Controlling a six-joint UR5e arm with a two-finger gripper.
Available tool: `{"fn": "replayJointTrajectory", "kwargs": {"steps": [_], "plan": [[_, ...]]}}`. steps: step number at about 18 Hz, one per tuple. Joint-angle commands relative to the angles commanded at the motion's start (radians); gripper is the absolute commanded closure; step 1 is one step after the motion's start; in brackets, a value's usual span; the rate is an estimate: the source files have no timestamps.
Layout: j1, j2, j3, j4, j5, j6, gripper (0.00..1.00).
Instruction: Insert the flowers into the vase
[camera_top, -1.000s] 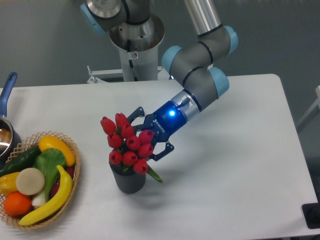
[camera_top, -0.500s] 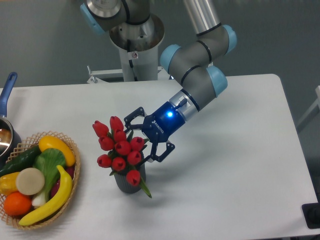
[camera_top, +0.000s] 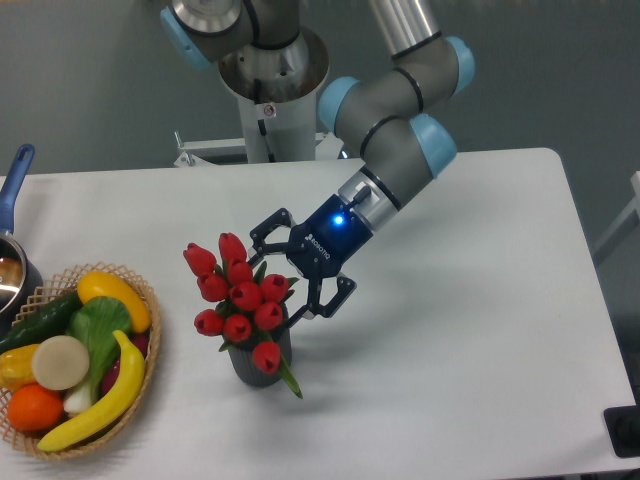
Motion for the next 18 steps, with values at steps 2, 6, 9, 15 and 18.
{"fn": "replayJointTrajectory", "kwargs": {"steps": [2, 6, 9, 15, 18], "plan": [[0.005, 0.04, 0.011, 0.002, 0.084, 0.0, 0.0], [0.044, 0.143, 0.003, -0.002, 0.207, 0.0, 0.0], [0.083, 0.213, 0.018, -0.002, 0.33, -0.002, 0.0], [0.188, 0.239, 0.084, -0.005, 0.57, 0.002, 0.0], [0.21, 0.249, 0.106, -0.031, 0.721, 0.086, 0.0]]}}
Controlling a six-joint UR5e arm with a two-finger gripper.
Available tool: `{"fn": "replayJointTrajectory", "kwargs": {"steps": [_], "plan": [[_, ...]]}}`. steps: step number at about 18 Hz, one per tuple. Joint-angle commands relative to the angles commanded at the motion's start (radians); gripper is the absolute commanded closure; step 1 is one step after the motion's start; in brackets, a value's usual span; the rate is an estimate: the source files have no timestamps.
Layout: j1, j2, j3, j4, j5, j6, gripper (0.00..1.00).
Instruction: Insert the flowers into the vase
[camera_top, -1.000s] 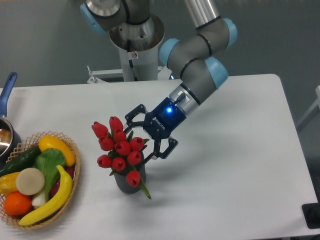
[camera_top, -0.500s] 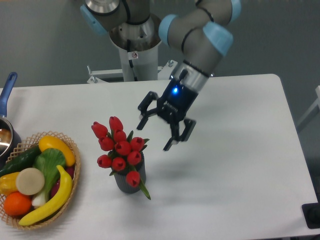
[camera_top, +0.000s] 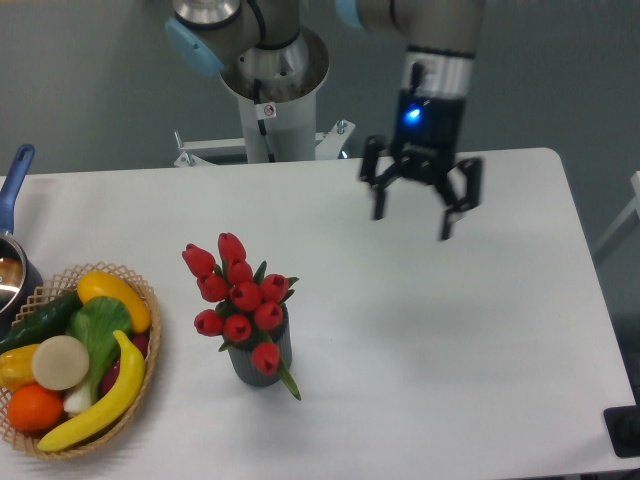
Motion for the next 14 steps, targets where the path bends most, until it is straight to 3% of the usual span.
{"fn": "replayJointTrajectory", "kwargs": {"steps": [4, 9, 14], "plan": [[0.02, 0.058, 0.005, -0.123, 0.154, 0.178, 0.0], [0.084, 0.103, 0.044, -0.261, 0.165, 0.359, 0.0], [0.181, 0.141, 0.038, -0.359, 0.163, 0.524, 0.0]]}}
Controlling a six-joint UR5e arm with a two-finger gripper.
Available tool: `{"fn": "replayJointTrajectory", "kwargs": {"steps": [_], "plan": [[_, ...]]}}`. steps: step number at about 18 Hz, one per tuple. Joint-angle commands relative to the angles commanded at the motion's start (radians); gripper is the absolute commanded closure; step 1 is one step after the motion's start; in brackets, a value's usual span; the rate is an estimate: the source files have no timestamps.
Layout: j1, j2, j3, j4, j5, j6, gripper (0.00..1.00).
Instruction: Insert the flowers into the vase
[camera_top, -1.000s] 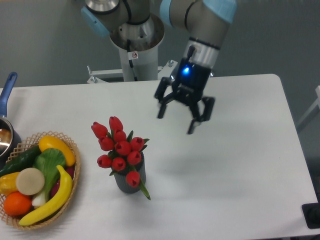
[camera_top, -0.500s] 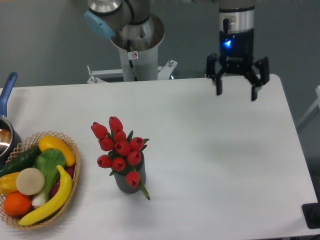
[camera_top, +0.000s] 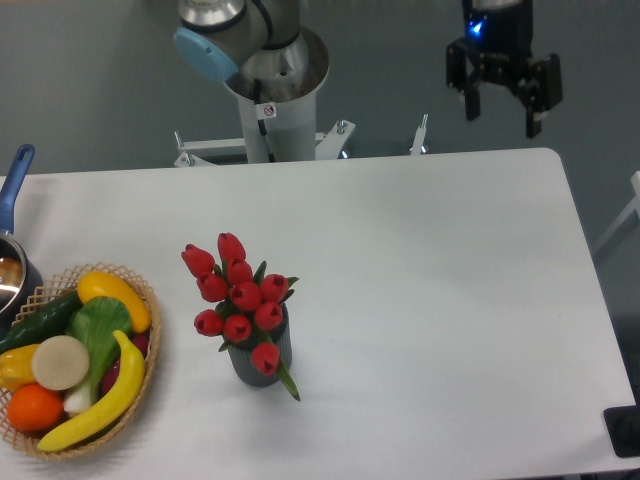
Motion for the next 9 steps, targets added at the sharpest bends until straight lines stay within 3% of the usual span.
{"fn": "replayJointTrajectory", "kwargs": {"steps": [4, 9], "plan": [[0.031, 0.014, 0.0, -0.029, 0.04, 0.187, 0.0], [0.039, 0.018, -0.012, -0.032, 0.045, 0.195, 0.0]]}}
